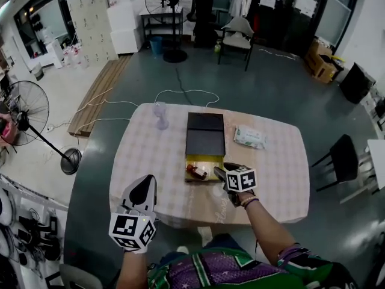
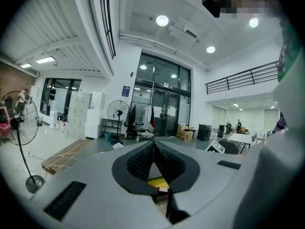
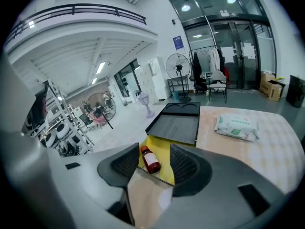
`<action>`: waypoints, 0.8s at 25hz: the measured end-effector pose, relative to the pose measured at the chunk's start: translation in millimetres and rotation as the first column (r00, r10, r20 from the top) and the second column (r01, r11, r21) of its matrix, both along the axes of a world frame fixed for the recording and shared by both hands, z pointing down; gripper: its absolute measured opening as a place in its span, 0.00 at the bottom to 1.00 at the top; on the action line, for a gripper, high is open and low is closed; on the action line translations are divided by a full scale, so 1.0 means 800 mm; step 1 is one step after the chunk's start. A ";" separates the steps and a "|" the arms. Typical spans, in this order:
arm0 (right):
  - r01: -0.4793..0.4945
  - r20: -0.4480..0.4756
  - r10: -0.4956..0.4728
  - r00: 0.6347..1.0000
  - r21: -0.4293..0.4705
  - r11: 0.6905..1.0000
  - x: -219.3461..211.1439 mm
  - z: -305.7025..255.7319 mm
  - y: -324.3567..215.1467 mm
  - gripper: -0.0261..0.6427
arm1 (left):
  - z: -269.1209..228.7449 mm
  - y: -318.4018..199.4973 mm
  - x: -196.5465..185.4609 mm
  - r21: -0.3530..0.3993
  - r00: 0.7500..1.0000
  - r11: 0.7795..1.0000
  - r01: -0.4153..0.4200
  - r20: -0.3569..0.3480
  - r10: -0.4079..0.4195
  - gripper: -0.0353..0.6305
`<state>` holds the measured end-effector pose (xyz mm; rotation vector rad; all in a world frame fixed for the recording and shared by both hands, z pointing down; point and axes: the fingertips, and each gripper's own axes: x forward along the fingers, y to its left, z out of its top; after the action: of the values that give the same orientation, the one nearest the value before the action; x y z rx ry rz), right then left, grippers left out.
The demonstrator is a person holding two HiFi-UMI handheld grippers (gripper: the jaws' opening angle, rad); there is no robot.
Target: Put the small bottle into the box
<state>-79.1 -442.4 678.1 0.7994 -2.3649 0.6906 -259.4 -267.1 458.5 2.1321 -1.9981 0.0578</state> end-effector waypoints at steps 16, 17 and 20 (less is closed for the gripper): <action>-0.160 0.172 0.113 0.979 0.289 0.944 0.052 -0.220 0.161 0.35 | -0.049 0.075 0.011 0.079 0.988 0.984 -0.157 0.008 0.157 0.09; -0.170 0.186 0.116 0.976 0.306 0.937 0.055 -0.234 0.172 0.35 | -0.053 0.078 0.013 0.086 0.986 0.982 -0.168 0.013 0.167 0.09; -0.203 0.224 0.128 0.966 0.359 0.911 0.064 -0.274 0.201 0.35 | -0.066 0.091 0.019 0.109 0.980 0.974 -0.197 0.024 0.196 0.09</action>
<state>-27.7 -281.6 459.1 1.1561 -2.6778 0.3911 -244.0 -194.7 405.7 2.3996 -1.8304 -0.0080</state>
